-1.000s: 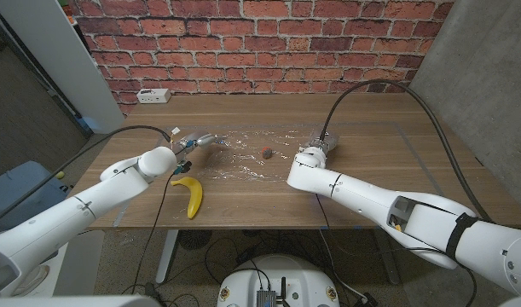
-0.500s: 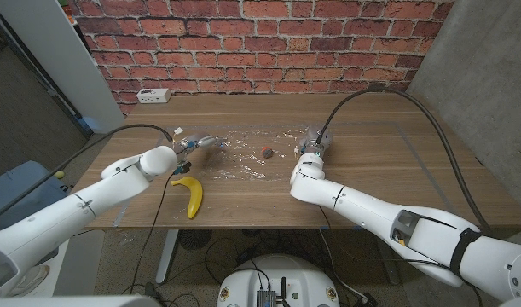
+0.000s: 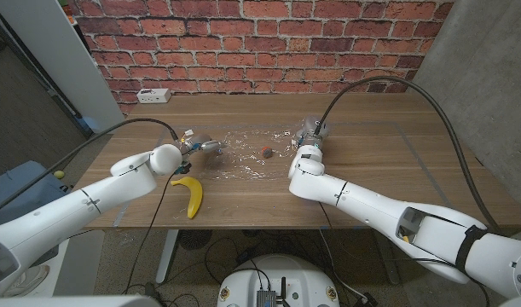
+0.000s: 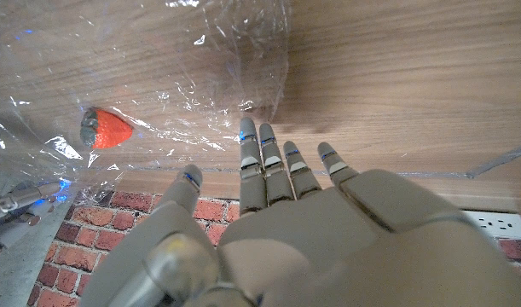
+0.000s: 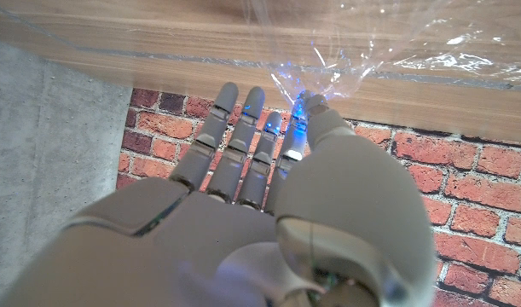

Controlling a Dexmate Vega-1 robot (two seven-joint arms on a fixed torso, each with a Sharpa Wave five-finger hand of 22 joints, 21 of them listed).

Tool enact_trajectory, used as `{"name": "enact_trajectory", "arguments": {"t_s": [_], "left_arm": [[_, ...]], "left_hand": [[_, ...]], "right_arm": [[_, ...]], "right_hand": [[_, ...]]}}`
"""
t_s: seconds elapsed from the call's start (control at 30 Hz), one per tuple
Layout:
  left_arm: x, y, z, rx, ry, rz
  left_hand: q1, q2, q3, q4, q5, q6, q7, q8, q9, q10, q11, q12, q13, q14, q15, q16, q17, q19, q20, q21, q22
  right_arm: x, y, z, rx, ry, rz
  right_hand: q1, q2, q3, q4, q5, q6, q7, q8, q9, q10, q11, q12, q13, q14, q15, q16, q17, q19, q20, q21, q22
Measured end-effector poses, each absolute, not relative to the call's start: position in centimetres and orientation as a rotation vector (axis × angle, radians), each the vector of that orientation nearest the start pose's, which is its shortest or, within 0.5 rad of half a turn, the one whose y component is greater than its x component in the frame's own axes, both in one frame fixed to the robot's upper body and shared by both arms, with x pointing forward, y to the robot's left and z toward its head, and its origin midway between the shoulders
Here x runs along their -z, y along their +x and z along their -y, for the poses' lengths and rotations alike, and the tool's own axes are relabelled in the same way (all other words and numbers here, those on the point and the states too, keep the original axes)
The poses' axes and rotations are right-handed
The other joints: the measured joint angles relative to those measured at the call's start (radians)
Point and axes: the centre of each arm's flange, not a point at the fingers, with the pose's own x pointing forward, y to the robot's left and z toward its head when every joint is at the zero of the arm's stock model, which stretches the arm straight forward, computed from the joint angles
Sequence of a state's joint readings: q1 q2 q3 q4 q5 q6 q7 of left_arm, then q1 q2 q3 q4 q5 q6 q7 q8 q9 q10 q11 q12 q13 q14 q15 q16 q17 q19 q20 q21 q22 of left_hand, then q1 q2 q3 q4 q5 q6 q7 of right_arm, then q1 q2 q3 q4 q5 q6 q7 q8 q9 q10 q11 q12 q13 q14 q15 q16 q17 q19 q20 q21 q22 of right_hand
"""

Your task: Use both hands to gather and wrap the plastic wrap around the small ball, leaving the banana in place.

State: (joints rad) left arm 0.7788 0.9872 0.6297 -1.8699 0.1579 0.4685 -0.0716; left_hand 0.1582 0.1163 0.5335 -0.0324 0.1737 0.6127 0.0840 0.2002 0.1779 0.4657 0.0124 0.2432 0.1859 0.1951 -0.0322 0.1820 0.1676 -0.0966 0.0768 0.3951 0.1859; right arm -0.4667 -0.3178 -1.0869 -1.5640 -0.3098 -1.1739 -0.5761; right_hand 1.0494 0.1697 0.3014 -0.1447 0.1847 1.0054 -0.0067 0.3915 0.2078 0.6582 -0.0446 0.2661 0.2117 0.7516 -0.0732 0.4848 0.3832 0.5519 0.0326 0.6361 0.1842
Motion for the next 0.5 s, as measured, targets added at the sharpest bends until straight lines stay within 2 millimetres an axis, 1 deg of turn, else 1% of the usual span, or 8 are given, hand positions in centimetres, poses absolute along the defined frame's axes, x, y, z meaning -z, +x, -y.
{"name": "enact_trajectory", "arguments": {"t_s": [0.1,0.2,0.27,0.37,0.4,0.43,0.47,0.5], "left_arm": [[0.8,60.0,-28.8,0.048,1.264,0.248],[0.8,60.0,-28.8,0.041,1.274,0.242],[0.9,60.0,-28.7,0.04,1.278,0.24],[0.8,60.0,-28.8,0.035,1.282,0.237],[0.8,60.0,-28.8,0.033,1.282,0.237],[0.8,59.9,-28.7,0.035,1.283,0.239],[0.9,59.9,-28.7,0.033,1.284,0.237],[0.9,59.9,-28.7,0.033,1.284,0.236]], "left_hand": [[0.0,0.0,0.002,0.002,0.0,0.0,0.0,0.0,-0.001,0.0,0.0,0.0,0.0,0.0,0.0,0.0,0.0,0.0,0.0,0.0,0.0],[-0.004,-0.004,0.003,0.002,0.0,0.0,0.0,0.0,-0.001,0.0,0.0,0.0,0.0,0.0,0.0,0.0,0.0,0.0,0.0,-0.008,0.0],[-0.004,-0.004,0.003,0.002,0.0,0.0,0.0,0.0,-0.001,0.0,0.0,0.0,0.0,0.0,0.0,0.0,0.0,0.004,0.004,-0.008,0.0],[-0.004,-0.004,0.003,0.002,0.0,0.0,0.0,0.0,-0.001,0.0,0.0,0.0,0.0,0.0,0.0,0.0,0.0,0.005,0.005,-0.008,0.0],[-0.004,-0.004,0.003,0.002,0.0,0.0,0.0,0.0,-0.001,0.0,0.0,0.0,0.0,0.0,0.0,0.0,0.0,0.005,0.005,-0.008,0.0],[-0.004,-0.004,0.003,0.002,0.0,0.0,0.0,0.0,-0.001,0.0,0.0,0.0,0.0,0.0,0.0,0.0,0.0,0.005,0.005,-0.008,0.0],[-0.004,-0.004,0.003,0.002,0.0,0.0,0.0,0.0,-0.001,0.0,0.0,0.0,0.0,0.0,0.0,0.0,0.0,0.005,0.005,-0.008,0.0],[-0.006,-0.006,0.003,0.002,0.0,0.0,0.0,0.0,-0.001,0.0,0.0,0.0,0.0,0.0,0.0,0.0,0.0,0.005,0.005,-0.008,0.0]], "right_arm": [[-0.6,61.4,8.1,0.521,-1.23,0.259],[-1.1,61.1,7.7,0.5,-1.224,0.253],[-1.9,60.6,7.3,0.484,-1.215,0.26],[-2.4,60.2,6.9,0.455,-1.205,0.249],[-2.9,60.0,6.8,0.454,-1.201,0.262],[-3.0,60.0,6.8,0.454,-1.2,0.263],[-2.8,59.9,6.6,0.416,-1.196,0.226],[-2.9,59.8,6.5,0.404,-1.194,0.222]], "right_hand": [[0.004,-0.004,0.001,0.001,0.0,-0.005,0.005,0.003,0.0,0.02,0.007,0.0,0.0,0.062,-0.016,0.05,0.037,0.026,-0.006,0.019,0.005],[0.004,-0.004,0.005,0.005,0.0,-0.009,0.009,0.01,0.0,0.033,0.009,-0.004,0.0,0.109,-0.03,0.098,0.077,0.057,-0.004,0.038,0.006],[0.009,0.002,0.005,0.005,0.0,-0.011,0.011,0.01,0.0,0.039,0.015,-0.015,0.004,0.15,-0.042,0.145,0.117,0.082,-0.005,0.058,0.01],[0.018,-0.008,0.005,0.005,0.0,-0.018,0.018,0.012,0.0,0.059,0.023,-0.024,0.008,0.203,-0.058,0.222,0.185,0.112,-0.006,0.089,0.018],[0.018,-0.007,0.003,0.003,0.0,-0.018,0.018,0.016,0.002,0.065,0.025,-0.026,0.009,0.217,-0.065,0.249,0.209,0.117,-0.007,0.1,0.02],[0.018,-0.008,0.001,0.001,0.0,-0.018,0.018,0.016,0.004,0.068,0.024,-0.026,0.012,0.229,-0.07,0.273,0.231,0.122,-0.01,0.108,0.022],[0.019,-0.008,0.0,0.001,0.0,-0.017,0.018,0.016,0.004,0.075,0.025,-0.028,0.014,0.241,-0.074,0.296,0.254,0.122,-0.009,0.118,0.024],[0.025,-0.014,0.0,0.001,0.0,-0.014,0.022,0.016,0.004,0.082,0.028,-0.031,0.018,0.248,-0.081,0.322,0.279,0.13,-0.009,0.128,0.027]]}}
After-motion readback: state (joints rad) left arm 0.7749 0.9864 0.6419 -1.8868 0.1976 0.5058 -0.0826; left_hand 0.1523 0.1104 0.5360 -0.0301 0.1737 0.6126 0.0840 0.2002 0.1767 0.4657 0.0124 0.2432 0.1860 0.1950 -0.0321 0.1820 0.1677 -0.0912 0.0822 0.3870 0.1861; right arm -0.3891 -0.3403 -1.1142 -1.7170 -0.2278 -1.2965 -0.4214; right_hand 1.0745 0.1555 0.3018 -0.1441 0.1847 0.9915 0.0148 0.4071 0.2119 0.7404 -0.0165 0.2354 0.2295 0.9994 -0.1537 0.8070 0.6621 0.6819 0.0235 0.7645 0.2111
